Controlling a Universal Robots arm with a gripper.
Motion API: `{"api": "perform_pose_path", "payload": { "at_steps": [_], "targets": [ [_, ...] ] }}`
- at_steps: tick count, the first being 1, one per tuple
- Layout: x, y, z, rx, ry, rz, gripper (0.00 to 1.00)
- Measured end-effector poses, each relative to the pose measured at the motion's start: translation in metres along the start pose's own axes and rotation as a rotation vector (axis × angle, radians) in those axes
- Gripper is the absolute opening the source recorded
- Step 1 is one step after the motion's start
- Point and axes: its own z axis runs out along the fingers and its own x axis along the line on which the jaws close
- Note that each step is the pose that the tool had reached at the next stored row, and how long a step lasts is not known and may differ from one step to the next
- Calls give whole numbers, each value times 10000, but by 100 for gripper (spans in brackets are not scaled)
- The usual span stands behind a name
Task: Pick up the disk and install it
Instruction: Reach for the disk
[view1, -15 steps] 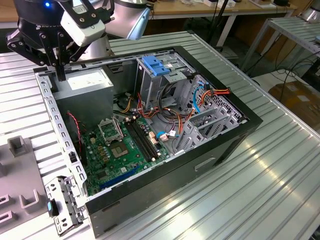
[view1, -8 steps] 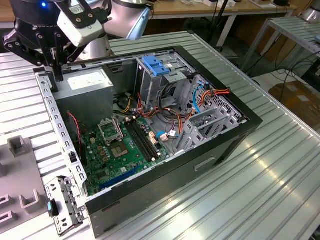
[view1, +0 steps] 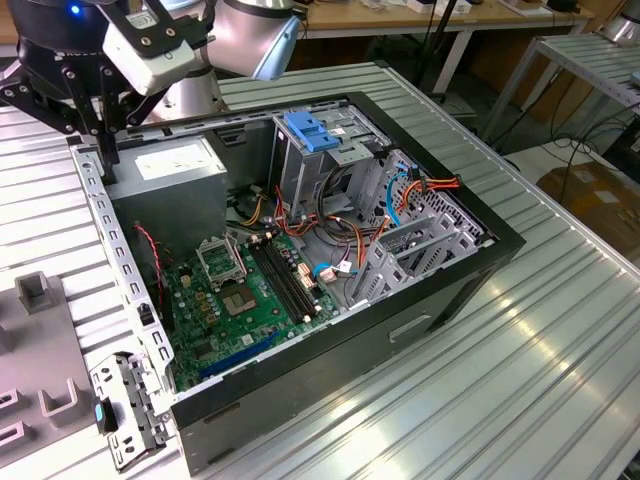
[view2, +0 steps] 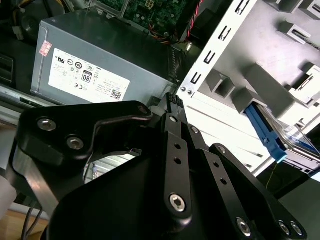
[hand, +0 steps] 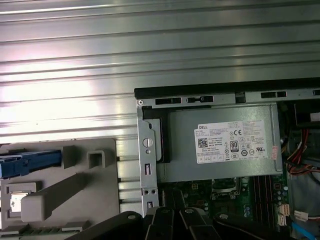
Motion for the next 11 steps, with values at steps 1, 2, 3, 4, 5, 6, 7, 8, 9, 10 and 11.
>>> {"api": "perform_pose_path", "payload": {
  "at_steps": [1,2,3,4,5,6,7,8,9,10,11],
  "targets": [
    [9,-1,0,-1,0,0,11],
    [16,-1,0,-1,1,1,11],
    [21,-2,0,-1,1,0,11],
    [29,-2,0,-1,1,0,11],
    [33,-3,0,-1,1,0,11],
    [40,-3,0,-1,2,1,11],
    [46,-4,0,0,2,0,11],
    [54,-4,0,-1,3,0,11],
    [62,-5,0,0,3,0,11],
    [67,-5,0,0,4,0,11],
    [73,-6,0,-1,4,0,11]
  ]
}}
